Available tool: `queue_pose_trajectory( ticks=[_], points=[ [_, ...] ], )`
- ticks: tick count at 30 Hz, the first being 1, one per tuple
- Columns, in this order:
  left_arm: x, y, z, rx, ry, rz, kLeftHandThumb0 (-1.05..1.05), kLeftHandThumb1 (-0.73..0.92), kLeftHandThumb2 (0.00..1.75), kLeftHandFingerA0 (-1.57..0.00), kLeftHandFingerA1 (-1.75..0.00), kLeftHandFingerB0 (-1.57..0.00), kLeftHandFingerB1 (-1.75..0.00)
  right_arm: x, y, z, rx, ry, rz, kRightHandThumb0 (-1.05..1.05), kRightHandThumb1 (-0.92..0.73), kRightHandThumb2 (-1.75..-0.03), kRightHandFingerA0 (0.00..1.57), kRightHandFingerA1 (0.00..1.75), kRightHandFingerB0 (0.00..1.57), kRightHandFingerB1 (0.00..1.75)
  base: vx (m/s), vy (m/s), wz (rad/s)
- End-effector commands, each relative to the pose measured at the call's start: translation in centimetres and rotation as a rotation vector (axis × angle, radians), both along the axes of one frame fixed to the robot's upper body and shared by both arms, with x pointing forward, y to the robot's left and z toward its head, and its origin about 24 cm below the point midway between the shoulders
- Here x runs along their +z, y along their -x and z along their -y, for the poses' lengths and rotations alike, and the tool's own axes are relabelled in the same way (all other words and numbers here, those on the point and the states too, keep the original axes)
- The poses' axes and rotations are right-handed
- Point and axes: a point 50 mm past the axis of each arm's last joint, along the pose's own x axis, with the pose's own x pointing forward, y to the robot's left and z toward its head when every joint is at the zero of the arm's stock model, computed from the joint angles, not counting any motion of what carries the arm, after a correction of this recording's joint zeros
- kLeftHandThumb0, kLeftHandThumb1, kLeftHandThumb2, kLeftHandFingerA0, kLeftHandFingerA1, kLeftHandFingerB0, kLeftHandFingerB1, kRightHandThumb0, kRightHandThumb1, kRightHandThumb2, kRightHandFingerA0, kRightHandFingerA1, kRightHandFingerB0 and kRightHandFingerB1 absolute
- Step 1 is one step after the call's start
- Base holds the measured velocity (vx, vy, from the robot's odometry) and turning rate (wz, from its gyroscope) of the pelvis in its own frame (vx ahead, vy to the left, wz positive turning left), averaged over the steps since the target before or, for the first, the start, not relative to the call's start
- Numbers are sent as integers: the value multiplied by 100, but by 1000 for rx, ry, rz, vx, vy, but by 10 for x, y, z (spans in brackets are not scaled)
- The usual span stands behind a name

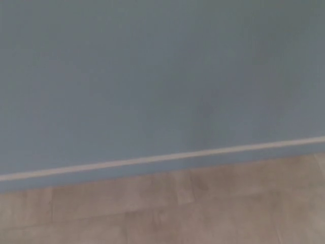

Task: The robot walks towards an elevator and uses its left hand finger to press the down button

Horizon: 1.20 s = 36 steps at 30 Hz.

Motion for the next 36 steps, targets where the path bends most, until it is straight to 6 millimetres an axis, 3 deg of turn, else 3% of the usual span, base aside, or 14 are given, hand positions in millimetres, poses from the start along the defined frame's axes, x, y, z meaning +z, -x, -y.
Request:
queue_pose_trajectory(
  ticks=[1, 7, 8, 9, 11, 12, 13, 14, 15, 28, 29, 36],
  points=[
    [0, 1, 0, -14, 4, -11, -33, 49, 54, -64, -56, -59, -45, 2, 0, 5, 9, 13, -9, -37, -54, -57, 57, 43, 46, 35, 315, 118, 10],
    [0, 0, -1, -20, -4, -15, -32, 48, 55, -68, -58, -61, -46, 2, 0, 4, 30, 19, -19, -37, -54, -57, 57, 42, 47, 35, 335, 17, 11],
    [1, 1, -1, -19, -3, -8, -32, 48, 54, -64, -56, -59, -46, 2, 0, 4, 29, 18, -20, -44, -44, -75, 50, 53, 42, 47, 491, -130, 19],
    [1, 2, -1, -20, 1, -1, -32, 48, 54, -64, -56, -59, -46, 2, 1, 4, 22, 16, -19, -44, -44, -75, 50, 53, 42, 47, 509, -117, 26],
    [1, 2, 0, -10, -2, -7, -30, 48, 55, -68, -58, -62, -46, 2, 0, 4, 22, 15, -19, -44, -44, -75, 51, 53, 41, 47, 580, -143, 2],
    [1, 2, 0, -13, 0, -5, -31, 48, 54, -63, -57, -62, -46, 2, 0, 5, 21, 16, -21, -36, -54, -57, 57, 43, 46, 35, 489, -77, 28],
    [1, 2, 0, -15, 1, -4, -31, 48, 54, -63, -57, -62, -46, 2, 0, 5, 21, 17, -21, -36, -54, -57, 57, 43, 46, 35, 483, -80, -2],
    [1, 1, 1, -29, 3, 0, -33, 48, 54, -65, -59, -62, -47, 2, -1, 5, 14, 10, -12, -44, -44, -75, 50, 54, 40, 47, 369, -124, 6],
    [1, 1, 1, -29, 3, 3, -33, 48, 55, -63, -58, -63, -47, 2, -2, 5, 15, 11, -13, -37, -54, -56, 57, 44, 47, 35, 343, -95, -5],
    [0, 1, 2, -10, 4, 8, -31, 49, 55, -70, -61, -63, -48, 2, 0, 4, 34, 19, -15, -37, -53, -56, 58, 44, 48, 35, 343, 121, -13],
    [0, 0, 1, -11, 3, 2, -31, 49, 55, -65, -58, -62, -47, 2, -1, 5, 39, 19, -19, -45, -44, -75, 50, 53, 42, 47, 225, 155, -2],
    [-1, -1, 2, -8, 3, -5, -34, 50, 54, -68, -58, -64, -46, 2, -3, 4, 39, 20, -6, -45, -44, -75, 50, 54, 43, 48, 135, 52, 5]
  ],
)
